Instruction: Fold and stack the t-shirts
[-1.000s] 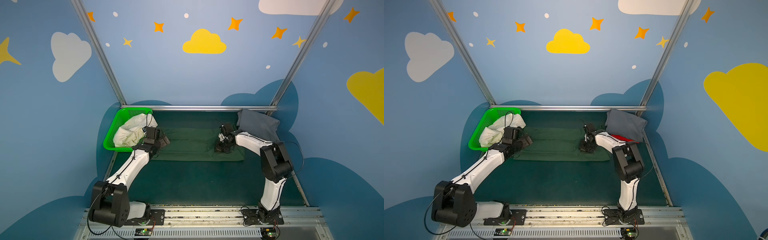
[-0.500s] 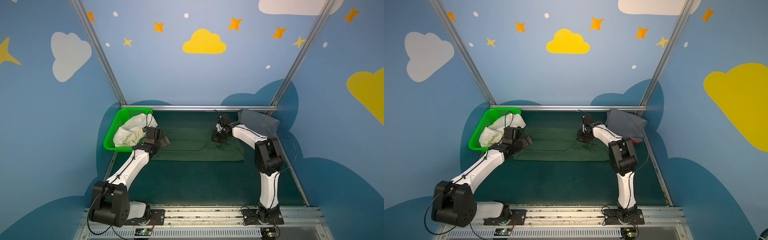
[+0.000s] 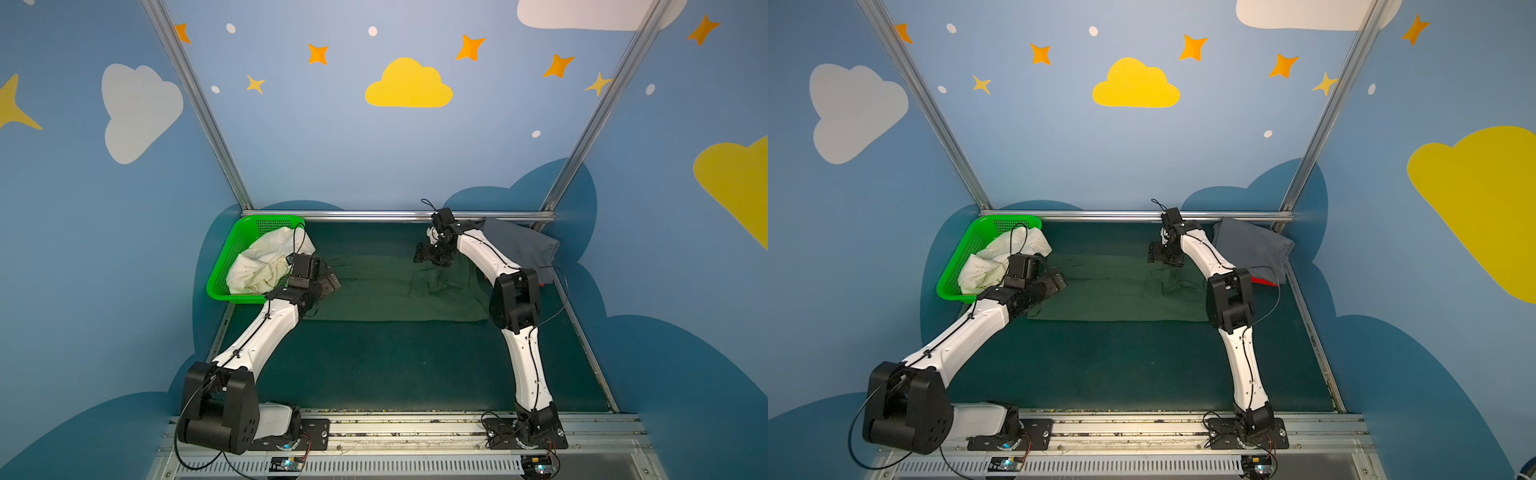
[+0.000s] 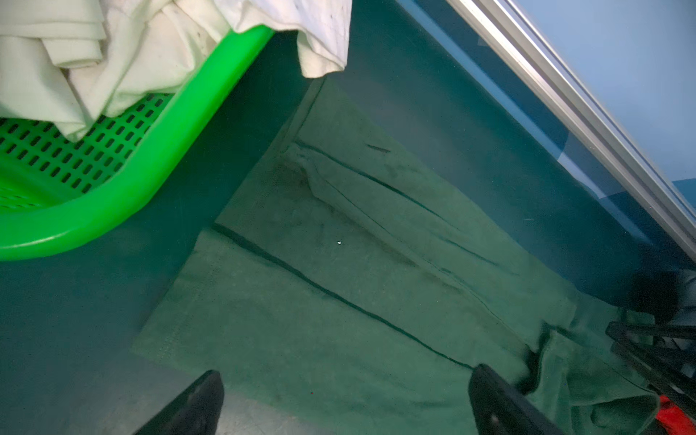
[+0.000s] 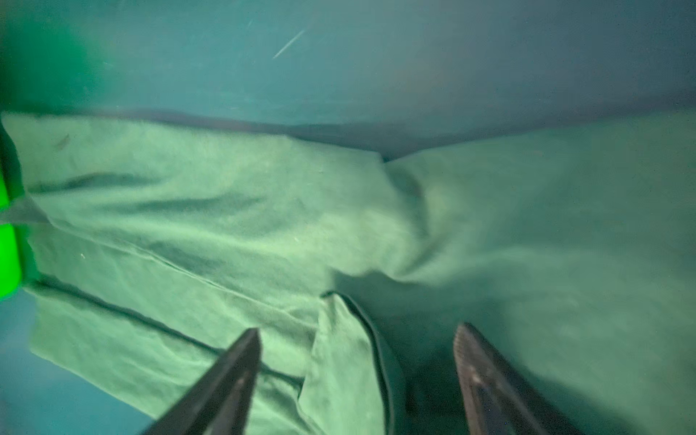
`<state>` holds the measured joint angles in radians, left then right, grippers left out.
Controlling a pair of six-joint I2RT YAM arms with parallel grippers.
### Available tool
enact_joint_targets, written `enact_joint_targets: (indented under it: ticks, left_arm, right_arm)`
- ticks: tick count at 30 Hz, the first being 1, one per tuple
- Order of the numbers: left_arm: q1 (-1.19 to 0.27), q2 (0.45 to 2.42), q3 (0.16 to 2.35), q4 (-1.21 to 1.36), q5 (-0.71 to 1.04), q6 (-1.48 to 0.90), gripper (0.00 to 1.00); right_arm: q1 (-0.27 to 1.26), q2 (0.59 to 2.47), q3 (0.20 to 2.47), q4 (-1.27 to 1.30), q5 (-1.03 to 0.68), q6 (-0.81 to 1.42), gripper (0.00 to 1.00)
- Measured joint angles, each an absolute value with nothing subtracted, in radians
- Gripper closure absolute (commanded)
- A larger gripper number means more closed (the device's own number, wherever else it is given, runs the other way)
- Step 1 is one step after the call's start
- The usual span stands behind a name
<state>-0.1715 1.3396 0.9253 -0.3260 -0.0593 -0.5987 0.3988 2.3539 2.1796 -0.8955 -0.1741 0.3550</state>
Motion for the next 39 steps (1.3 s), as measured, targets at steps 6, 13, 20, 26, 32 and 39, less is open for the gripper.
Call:
enact_joint_targets:
  ticks: [6,13,20,26,32,39]
  left_arm:
    - [-0.178,1.34,0.925,-0.326,-0.051,-0.599,0.0]
    - [-0.18,1.34,0.925,-0.325,-0.041,-0.599,0.0]
    - [-0.182,1.34,0.925,-0.325,-0.035,-0.599,0.0]
    - [-0.184,1.34,0.925,-0.326,-0.035,-0.599,0.0]
    - [-0.184,1.334,0.925,-0.34,-0.046,-0.598,0.0]
    - [-0.184,1.316,0.923,-0.349,-0.071,-0.598,0.0]
  right_arm:
    - [0.349,2.139,2.011,-0.907,-0.07,0.309,0.15]
    - [0.346,1.856,1.697,-0.852,-0.16,0.319,0.37]
    - [0.39,1.879,1.482,-0.796,-0.263,0.365,0.43]
    - [0.399,2.014,1.528,-0.765,-0.26,0.38,0.48]
    - [0.362,2.159,1.693,-0.781,-0.173,0.362,0.48]
    - [0.324,2.212,1.822,-0.811,-0.056,0.358,0.47]
